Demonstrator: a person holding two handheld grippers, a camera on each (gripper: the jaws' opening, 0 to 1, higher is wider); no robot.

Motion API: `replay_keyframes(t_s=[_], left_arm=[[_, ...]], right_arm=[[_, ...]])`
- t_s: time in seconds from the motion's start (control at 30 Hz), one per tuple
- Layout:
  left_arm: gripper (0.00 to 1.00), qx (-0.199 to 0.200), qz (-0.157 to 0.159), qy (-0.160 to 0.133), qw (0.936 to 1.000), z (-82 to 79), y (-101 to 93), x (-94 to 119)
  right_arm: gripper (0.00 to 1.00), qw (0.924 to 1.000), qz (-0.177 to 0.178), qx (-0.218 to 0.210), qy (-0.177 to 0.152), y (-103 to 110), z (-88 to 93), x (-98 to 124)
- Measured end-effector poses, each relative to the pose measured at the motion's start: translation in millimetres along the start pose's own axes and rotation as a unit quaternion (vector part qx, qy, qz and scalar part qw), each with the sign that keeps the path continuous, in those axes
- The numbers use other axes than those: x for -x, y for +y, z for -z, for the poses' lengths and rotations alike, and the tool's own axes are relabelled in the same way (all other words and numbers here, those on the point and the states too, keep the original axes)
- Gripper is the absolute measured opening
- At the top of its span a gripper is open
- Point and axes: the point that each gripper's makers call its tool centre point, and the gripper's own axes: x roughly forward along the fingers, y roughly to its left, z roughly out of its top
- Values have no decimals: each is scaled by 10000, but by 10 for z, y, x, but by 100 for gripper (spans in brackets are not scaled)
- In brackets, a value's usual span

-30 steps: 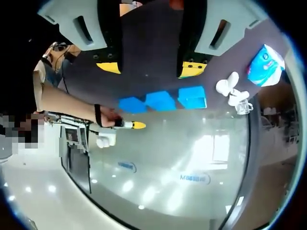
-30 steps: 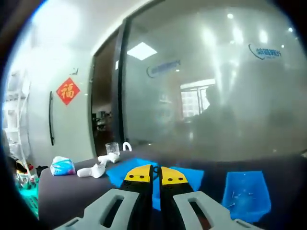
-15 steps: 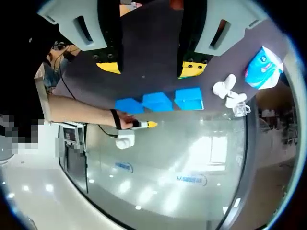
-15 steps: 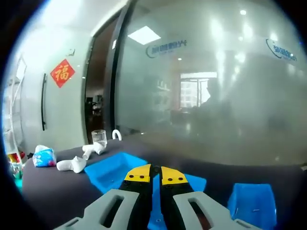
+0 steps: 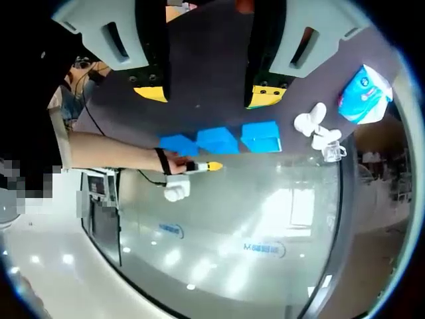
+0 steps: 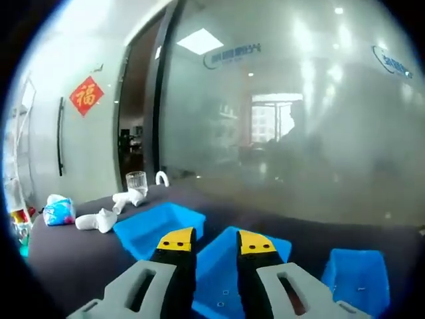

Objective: Sort the screws, nuts, and washers into the corresponding bins

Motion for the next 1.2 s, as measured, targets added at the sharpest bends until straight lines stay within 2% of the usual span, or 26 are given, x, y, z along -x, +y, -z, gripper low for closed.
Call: replay_keyframes(t_s=[0.1,0.37,0.53,0.8,1.0,1.2], left_arm=[[40,0,-7,0,10000,-6,7,-6],[40,9,12,-2,10000,10,-13,-24],[40,1,-17,-8,10000,21,20,-48],[40,-19,33,-56,10000,-12,-1,-75],[40,-50,99,-83,9999,-34,-33,-78],[40,-54,145,-88,9998,-38,-40,-92]], right_arm=[[24,10000,-70,61,-27,40,-8,58],[25,9985,-476,285,-15,293,66,439],[25,9971,-696,267,-126,465,103,765],[25,9944,-956,149,-413,689,38,1313],[25,9930,-1023,67,-589,714,63,1774],[25,9928,-1025,-27,-623,671,174,2146]])
